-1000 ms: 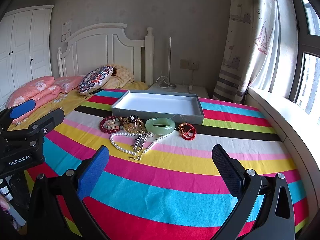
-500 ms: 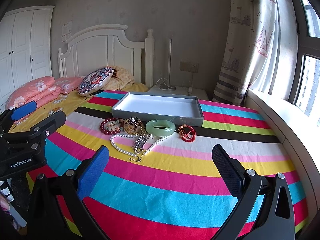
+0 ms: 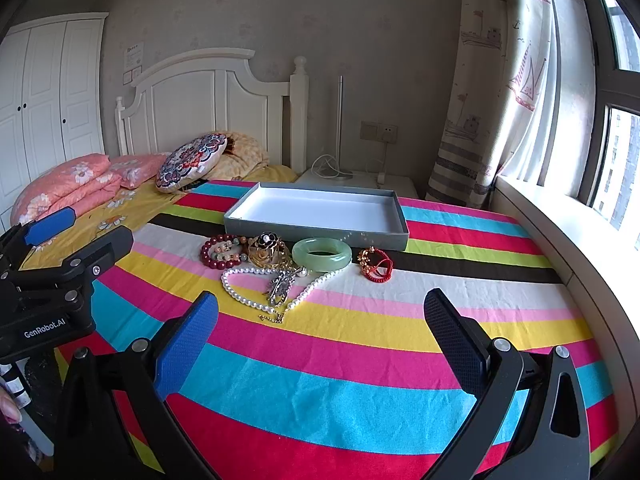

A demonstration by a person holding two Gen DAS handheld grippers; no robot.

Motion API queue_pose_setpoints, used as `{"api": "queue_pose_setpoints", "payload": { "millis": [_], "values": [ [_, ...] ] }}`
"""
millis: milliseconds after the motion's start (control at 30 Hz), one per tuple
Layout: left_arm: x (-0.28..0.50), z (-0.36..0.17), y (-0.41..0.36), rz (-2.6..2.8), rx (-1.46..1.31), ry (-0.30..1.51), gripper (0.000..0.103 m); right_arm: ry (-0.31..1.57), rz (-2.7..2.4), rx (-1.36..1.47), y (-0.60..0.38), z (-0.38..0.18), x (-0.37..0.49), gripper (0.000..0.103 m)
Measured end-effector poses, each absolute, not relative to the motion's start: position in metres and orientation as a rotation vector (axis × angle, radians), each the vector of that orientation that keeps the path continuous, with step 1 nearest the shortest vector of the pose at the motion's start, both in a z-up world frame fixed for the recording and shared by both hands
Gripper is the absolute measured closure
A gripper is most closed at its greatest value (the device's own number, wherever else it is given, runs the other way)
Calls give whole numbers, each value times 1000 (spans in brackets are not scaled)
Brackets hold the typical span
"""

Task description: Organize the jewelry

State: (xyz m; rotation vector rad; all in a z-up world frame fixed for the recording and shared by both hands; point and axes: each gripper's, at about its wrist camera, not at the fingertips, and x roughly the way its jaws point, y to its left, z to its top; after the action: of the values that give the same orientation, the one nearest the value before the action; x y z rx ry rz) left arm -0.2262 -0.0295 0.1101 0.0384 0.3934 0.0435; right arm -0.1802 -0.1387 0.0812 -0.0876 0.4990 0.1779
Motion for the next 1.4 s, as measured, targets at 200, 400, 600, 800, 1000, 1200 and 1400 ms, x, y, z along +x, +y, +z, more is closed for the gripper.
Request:
{"api": "queue_pose_setpoints", "payload": {
  "millis": [200, 400, 600, 800, 1000, 1200, 1400],
  "values": [
    [-225, 108, -29, 41, 38, 398, 2, 505, 181, -80, -139, 79, -179, 4],
    [-224, 100, -27, 41, 36, 406, 2, 514, 187, -69, -139, 71, -176, 4],
    [-216, 82, -22, 56, 67, 410, 2, 544, 215, -85, -137, 55, -162, 4],
    [-174, 51, 8, 2, -5, 643, 2, 760, 258, -12, -140, 28, -89, 4],
    [-150, 40, 33, 71, -16, 659, 2, 786, 228, 2, -138, 25, -36, 4],
    [-128, 46, 40, 81, -16, 688, 2, 824, 234, -59, -118, 20, 8, 5],
    [-111, 42, 41, 28, -46, 753, 2, 901, 270, -169, -99, 6, 37, 24]
  ]
}}
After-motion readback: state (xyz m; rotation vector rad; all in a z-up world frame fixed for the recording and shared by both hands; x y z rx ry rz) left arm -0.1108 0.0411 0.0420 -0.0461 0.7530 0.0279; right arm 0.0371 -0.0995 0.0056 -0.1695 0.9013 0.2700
